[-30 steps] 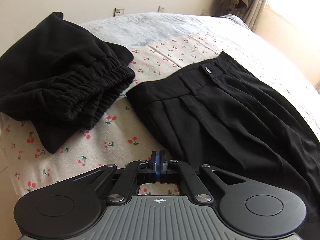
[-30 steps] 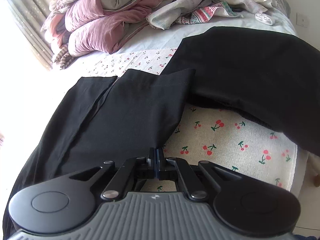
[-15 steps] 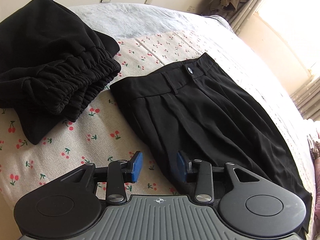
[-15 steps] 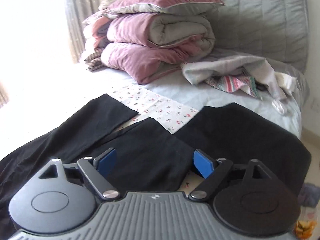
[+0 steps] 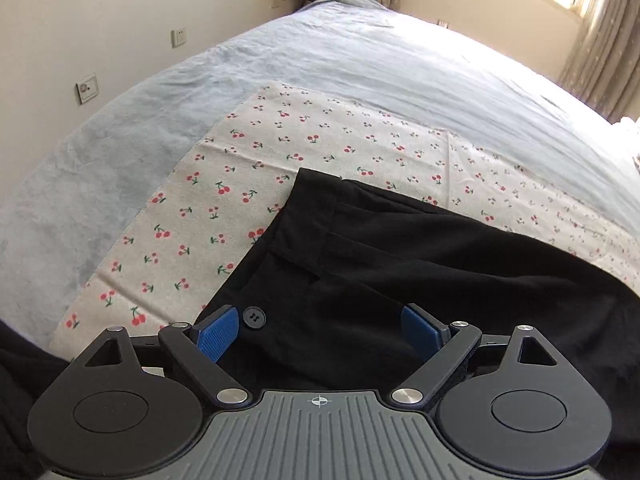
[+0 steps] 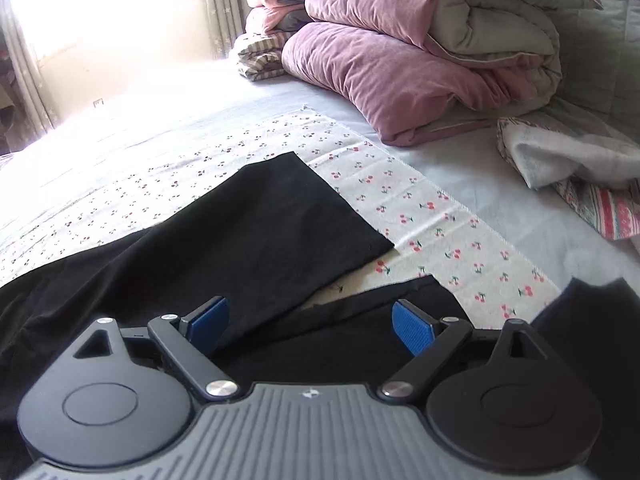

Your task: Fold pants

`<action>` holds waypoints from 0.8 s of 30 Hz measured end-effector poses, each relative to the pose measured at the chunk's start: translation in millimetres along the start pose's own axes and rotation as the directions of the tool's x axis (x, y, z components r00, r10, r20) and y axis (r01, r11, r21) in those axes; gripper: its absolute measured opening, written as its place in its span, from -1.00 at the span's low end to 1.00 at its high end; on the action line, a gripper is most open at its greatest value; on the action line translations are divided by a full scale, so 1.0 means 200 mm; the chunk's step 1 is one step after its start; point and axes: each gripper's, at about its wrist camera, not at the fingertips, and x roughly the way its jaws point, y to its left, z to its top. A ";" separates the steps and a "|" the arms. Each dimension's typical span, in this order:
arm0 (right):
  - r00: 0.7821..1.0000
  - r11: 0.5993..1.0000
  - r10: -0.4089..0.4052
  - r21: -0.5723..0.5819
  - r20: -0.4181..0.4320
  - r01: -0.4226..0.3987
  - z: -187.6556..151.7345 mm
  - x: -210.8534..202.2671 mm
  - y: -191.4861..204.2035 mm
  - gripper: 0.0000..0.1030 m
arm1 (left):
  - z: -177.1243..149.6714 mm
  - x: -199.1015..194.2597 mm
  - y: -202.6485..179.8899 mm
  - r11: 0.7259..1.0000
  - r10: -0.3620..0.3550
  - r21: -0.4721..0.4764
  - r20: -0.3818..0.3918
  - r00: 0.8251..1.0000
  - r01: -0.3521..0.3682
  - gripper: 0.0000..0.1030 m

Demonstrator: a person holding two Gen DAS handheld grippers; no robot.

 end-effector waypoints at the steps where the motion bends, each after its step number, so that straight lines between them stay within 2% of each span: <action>1: 1.000 1.000 0.003 -0.008 -0.003 -0.003 0.07 0.06 0.00 0.51 | 0.06 0.09 -0.03 0.997 0.054 0.048 -0.018 0.998 -0.053 0.75; 4: 0.998 0.999 0.046 -0.024 -0.035 -0.047 0.23 0.26 0.00 0.52 | 0.20 0.25 -0.09 0.983 0.159 0.092 0.010 0.987 -0.160 0.75; 8: 1.000 0.995 -0.012 -0.098 -0.026 0.009 0.42 0.54 0.06 0.53 | 0.34 0.39 -0.12 0.990 0.121 0.064 0.047 0.992 -0.124 0.75; 12: 0.999 0.995 0.035 -0.094 -0.041 -0.039 0.56 0.83 0.10 0.53 | 0.34 0.56 -0.24 0.974 0.182 0.136 0.011 0.983 -0.182 0.71; 14: 0.999 0.992 0.000 -0.123 -0.053 -0.007 0.59 0.96 0.14 0.54 | 0.31 0.58 -0.28 0.963 0.195 0.177 0.067 0.978 -0.204 0.69; 15: 0.998 0.992 -0.016 -0.129 -0.064 0.007 0.60 1.02 0.14 0.54 | 0.30 0.59 -0.29 0.961 0.195 0.185 0.081 0.978 -0.207 0.60; 16: 0.996 0.993 -0.017 -0.119 -0.082 0.007 0.59 1.06 0.14 0.53 | 0.30 0.58 -0.29 0.967 0.171 0.178 0.087 0.981 -0.184 0.29; 17: 0.994 0.994 -0.002 -0.106 -0.109 -0.009 0.57 1.10 0.13 0.46 | 0.30 0.57 -0.28 0.974 0.153 0.156 0.084 0.985 -0.165 0.02; 18: 0.992 0.994 0.017 -0.105 -0.122 -0.030 0.54 1.12 0.13 -0.02 | 0.30 0.57 -0.27 0.974 0.167 0.139 0.082 0.983 -0.177 -0.51; 19: 0.996 0.990 0.008 -0.139 -0.085 -0.020 0.52 1.09 0.14 -0.44 | 0.30 0.56 -0.29 0.971 0.172 0.151 0.083 0.982 -0.183 -0.66; 20: 0.997 0.982 0.015 -0.187 -0.073 -0.029 0.50 1.07 0.15 -0.84 | 0.30 0.54 -0.32 0.958 0.182 0.204 0.100 0.978 -0.200 -0.73; 21: 0.997 0.978 0.024 -0.207 -0.071 -0.038 0.50 1.05 0.15 -1.00 | 0.29 0.53 -0.35 0.947 0.195 0.236 0.127 0.973 -0.220 -0.80; 22: 0.998 0.974 0.022 -0.225 -0.058 -0.034 0.51 1.01 0.15 -1.00 | 0.29 0.50 -0.37 0.939 0.200 0.249 0.163 0.966 -0.237 -0.81; 24: 1.000 0.974 0.007 -0.227 0.015 -0.003 0.54 0.91 0.13 -1.00 | 0.31 0.42 -0.35 0.955 0.199 0.171 0.240 0.950 -0.243 -0.81</action>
